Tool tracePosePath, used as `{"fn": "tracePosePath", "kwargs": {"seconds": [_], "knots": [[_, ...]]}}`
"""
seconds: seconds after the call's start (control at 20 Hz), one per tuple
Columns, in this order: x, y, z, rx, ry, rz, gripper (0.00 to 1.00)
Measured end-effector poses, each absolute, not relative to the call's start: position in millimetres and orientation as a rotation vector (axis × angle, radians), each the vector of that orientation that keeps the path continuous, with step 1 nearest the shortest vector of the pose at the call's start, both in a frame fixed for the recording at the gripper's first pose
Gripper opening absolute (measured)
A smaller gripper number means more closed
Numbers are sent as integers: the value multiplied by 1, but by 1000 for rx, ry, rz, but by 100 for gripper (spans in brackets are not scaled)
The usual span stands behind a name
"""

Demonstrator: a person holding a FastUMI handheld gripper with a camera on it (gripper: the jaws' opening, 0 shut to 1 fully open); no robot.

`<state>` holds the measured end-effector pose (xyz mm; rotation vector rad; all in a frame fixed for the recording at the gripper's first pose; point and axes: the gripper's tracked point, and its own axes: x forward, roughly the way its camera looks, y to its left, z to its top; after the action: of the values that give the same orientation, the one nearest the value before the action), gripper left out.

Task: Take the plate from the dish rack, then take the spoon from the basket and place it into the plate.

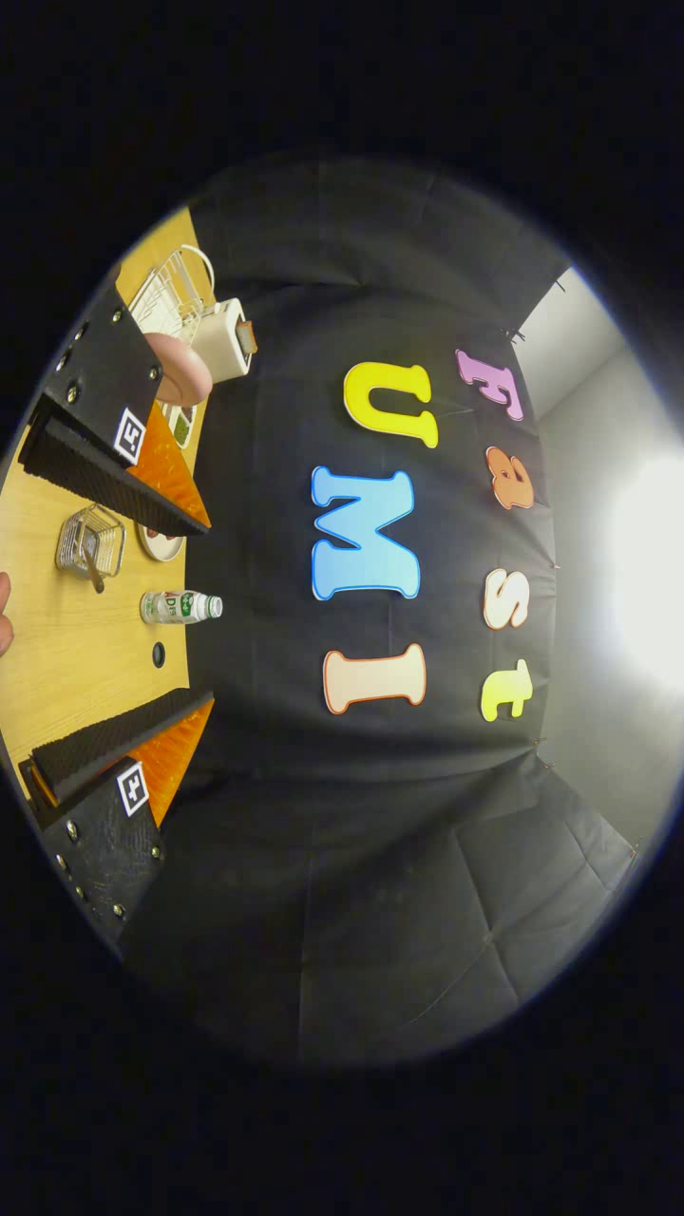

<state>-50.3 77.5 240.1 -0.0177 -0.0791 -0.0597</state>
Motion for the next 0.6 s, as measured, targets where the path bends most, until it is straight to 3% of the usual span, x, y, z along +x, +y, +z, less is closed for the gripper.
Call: {"fn": "tracePosePath", "kwargs": {"seconds": [0.6], "knots": [[-31,196,271,-37,-56,26,98]]}}
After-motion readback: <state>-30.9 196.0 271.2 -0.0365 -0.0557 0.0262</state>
